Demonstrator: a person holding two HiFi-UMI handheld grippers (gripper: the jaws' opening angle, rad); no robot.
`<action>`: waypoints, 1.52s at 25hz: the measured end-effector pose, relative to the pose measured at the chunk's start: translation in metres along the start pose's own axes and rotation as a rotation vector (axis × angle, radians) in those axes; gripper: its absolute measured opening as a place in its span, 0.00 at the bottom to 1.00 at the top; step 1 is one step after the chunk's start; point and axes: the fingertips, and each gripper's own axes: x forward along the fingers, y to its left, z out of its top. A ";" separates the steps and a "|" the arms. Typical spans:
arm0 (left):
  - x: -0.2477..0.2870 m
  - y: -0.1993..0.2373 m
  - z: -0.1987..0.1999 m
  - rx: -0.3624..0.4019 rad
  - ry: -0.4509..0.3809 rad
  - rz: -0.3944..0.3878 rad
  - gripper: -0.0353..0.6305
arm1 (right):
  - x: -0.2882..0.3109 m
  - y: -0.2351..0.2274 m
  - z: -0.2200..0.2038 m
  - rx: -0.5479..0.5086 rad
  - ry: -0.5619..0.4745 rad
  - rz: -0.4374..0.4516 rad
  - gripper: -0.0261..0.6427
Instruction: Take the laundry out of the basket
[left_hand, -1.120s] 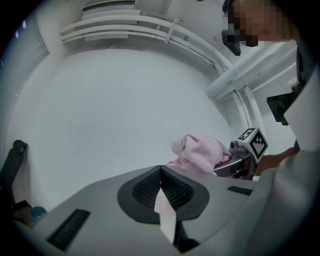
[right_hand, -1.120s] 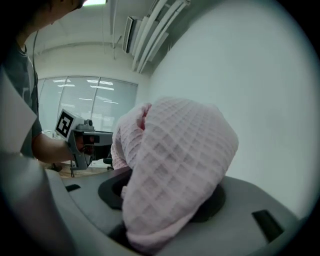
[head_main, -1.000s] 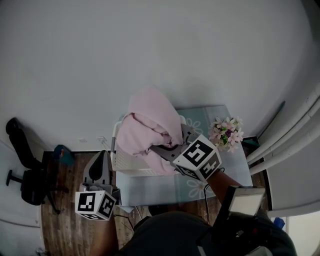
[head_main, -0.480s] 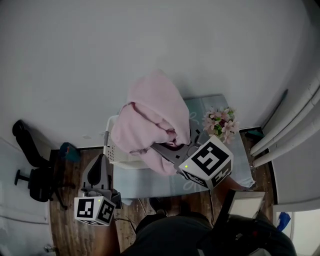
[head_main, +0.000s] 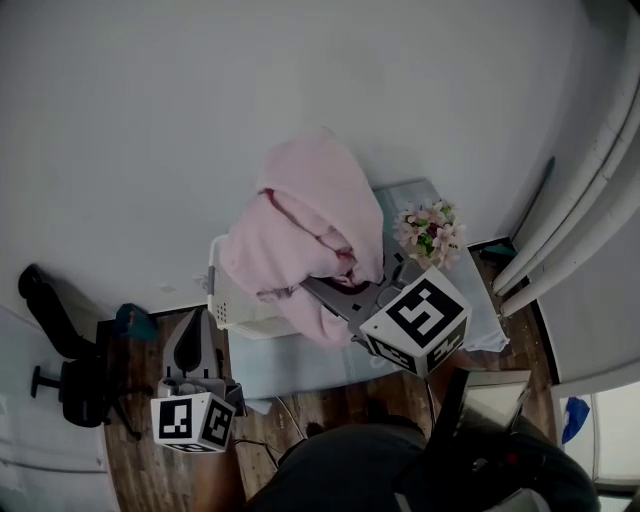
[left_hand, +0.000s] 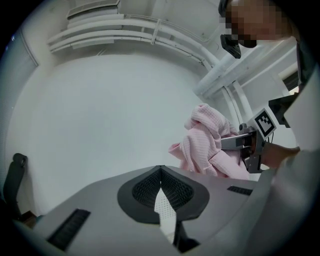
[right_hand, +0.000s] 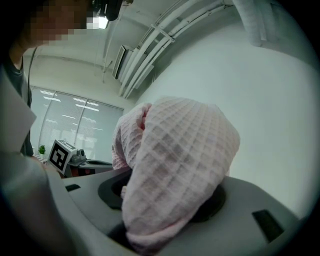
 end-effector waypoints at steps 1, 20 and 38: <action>-0.001 0.001 0.001 0.003 -0.002 -0.011 0.07 | -0.001 0.000 0.001 0.007 -0.001 -0.018 0.42; 0.004 0.022 0.009 -0.007 -0.037 -0.105 0.07 | -0.005 0.012 0.002 -0.028 0.014 -0.215 0.42; 0.012 0.015 0.001 0.004 -0.013 -0.089 0.07 | -0.009 -0.005 -0.009 -0.002 0.025 -0.249 0.42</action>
